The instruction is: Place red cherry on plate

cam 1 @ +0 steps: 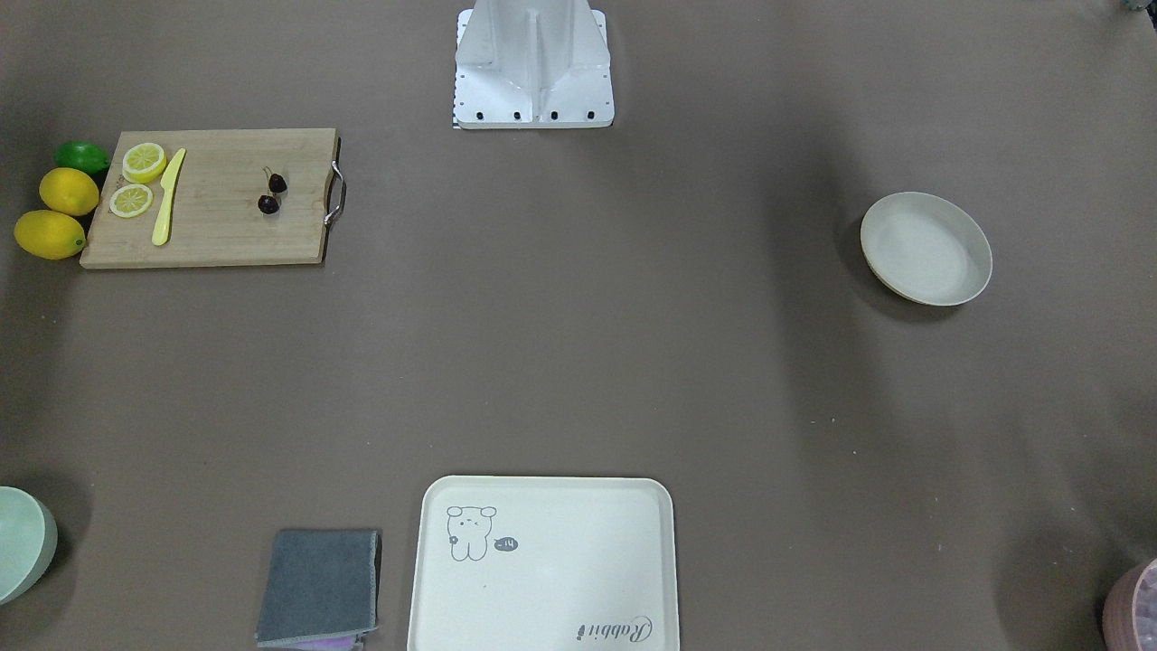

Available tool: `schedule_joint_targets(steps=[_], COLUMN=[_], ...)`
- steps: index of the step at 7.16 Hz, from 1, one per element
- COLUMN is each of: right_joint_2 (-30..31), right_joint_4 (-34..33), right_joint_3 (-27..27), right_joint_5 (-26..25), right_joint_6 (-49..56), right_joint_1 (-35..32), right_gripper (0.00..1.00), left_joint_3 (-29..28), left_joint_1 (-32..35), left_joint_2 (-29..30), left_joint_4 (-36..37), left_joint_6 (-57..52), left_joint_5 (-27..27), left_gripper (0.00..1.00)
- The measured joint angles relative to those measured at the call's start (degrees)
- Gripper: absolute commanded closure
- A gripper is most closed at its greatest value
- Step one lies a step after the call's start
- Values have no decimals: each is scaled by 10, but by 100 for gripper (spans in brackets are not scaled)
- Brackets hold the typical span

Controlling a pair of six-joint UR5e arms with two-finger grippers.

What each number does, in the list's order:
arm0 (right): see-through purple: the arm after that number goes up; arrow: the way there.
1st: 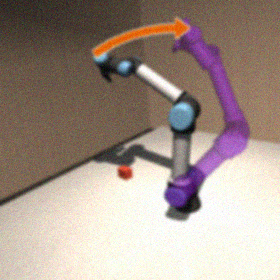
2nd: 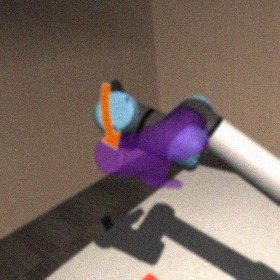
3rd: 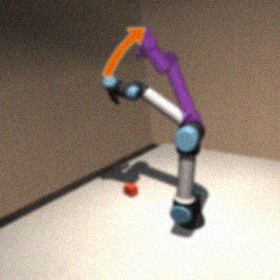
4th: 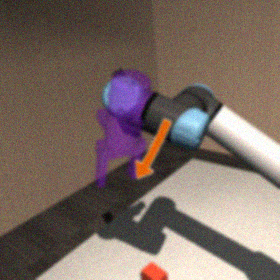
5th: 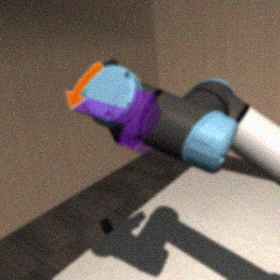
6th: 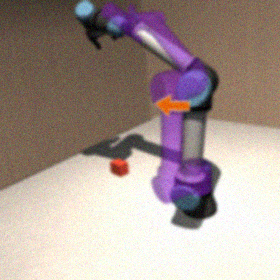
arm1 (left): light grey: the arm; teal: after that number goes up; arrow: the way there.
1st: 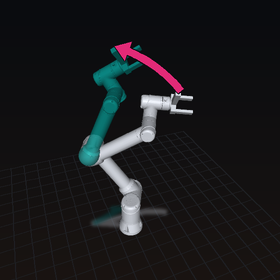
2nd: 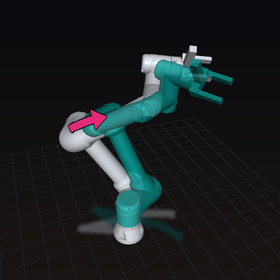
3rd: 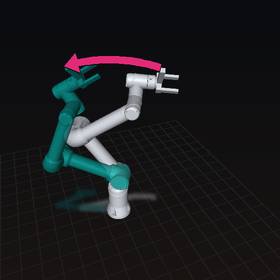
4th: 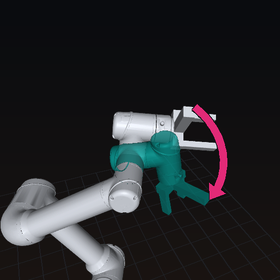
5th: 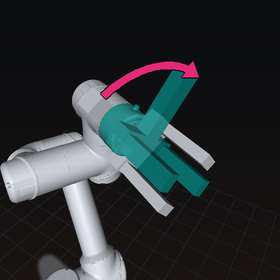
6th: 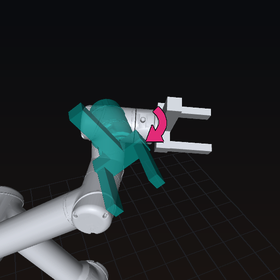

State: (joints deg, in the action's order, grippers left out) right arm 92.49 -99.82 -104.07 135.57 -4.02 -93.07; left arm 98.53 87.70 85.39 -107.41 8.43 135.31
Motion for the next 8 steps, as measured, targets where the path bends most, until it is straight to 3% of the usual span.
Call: schedule_joint_targets(steps=[3, 7, 8], right_joint_2=[-2, -4, -4], right_joint_4=[2, 2, 2], right_joint_3=[-5, -5, -5], right_joint_5=[-1, -5, -5], right_joint_6=[-16, -17, -17], right_joint_1=[0, 0, 0], right_gripper=[0, 0, 0], left_joint_3=[-35, -198, -212], left_joint_1=[-67, -219, -239], left_joint_2=[-2, -5, -5], left_joint_4=[-118, -451, -487], left_joint_6=[71, 241, 268], left_joint_5=[19, 15, 15], left_gripper=[2, 3, 14])
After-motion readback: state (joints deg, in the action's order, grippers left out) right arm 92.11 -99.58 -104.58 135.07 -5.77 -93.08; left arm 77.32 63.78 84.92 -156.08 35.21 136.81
